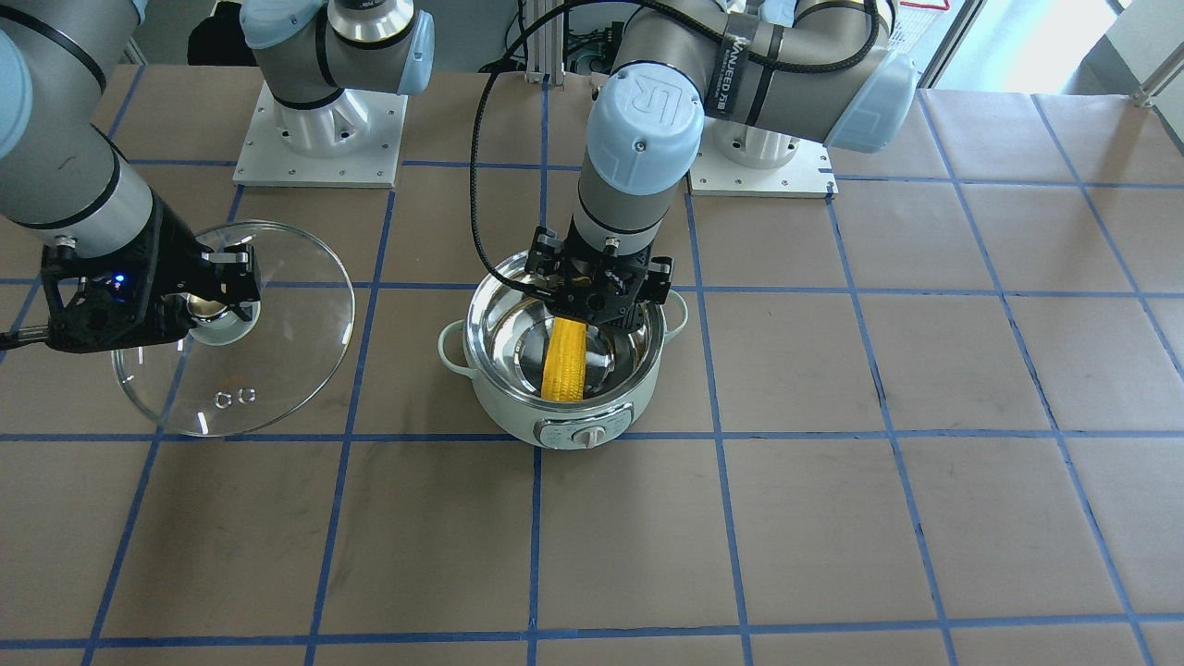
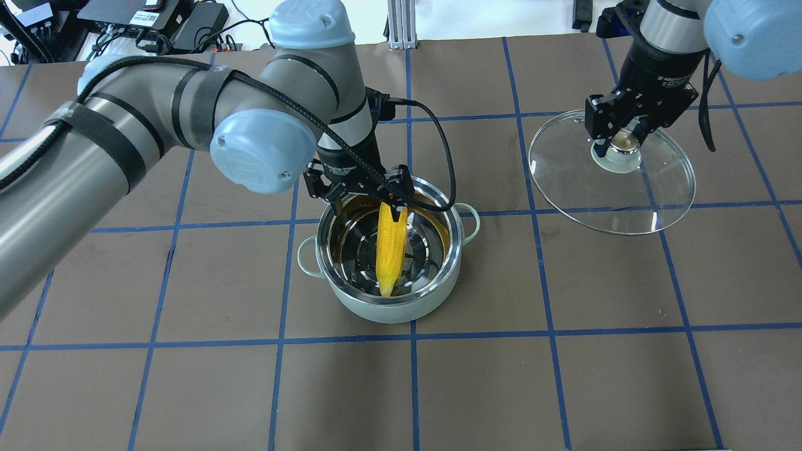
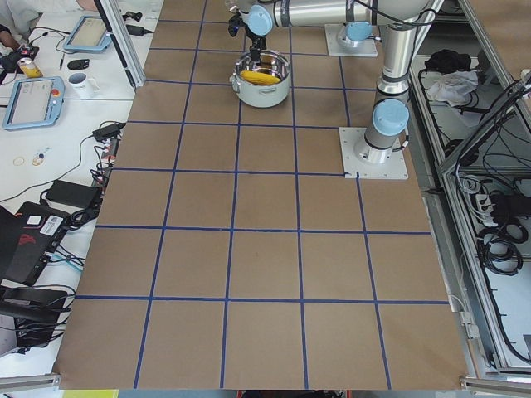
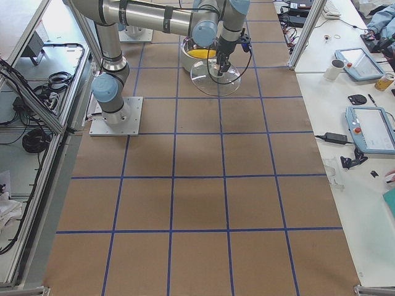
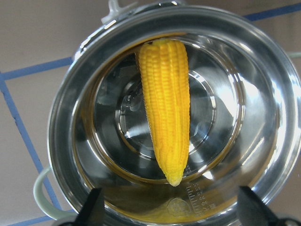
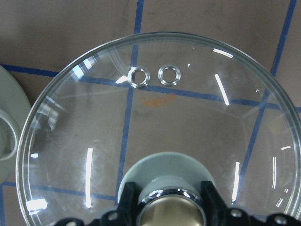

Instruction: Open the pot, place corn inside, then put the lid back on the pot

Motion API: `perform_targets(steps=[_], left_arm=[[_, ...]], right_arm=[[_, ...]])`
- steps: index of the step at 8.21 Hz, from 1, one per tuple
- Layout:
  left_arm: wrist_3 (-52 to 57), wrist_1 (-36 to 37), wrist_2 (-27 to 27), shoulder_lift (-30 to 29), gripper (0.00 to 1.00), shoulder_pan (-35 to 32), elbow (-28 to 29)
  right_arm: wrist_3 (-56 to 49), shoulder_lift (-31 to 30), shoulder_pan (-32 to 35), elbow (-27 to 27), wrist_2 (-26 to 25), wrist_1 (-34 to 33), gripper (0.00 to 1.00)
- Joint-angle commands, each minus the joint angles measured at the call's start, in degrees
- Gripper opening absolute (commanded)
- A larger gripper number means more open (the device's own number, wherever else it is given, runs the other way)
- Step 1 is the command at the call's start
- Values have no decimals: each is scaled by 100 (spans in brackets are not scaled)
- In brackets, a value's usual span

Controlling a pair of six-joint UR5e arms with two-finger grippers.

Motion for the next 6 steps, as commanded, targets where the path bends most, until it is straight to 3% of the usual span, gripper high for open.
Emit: perform_targets(steps=[1,6], left_arm=[[814,-242,763,7,100,626,587],[2069,-260,945,121,100,2103,623]], right_arm=[[759,-30,490,-18,39,-17,0],[3176,127,2247,-1,119,-481,0]])
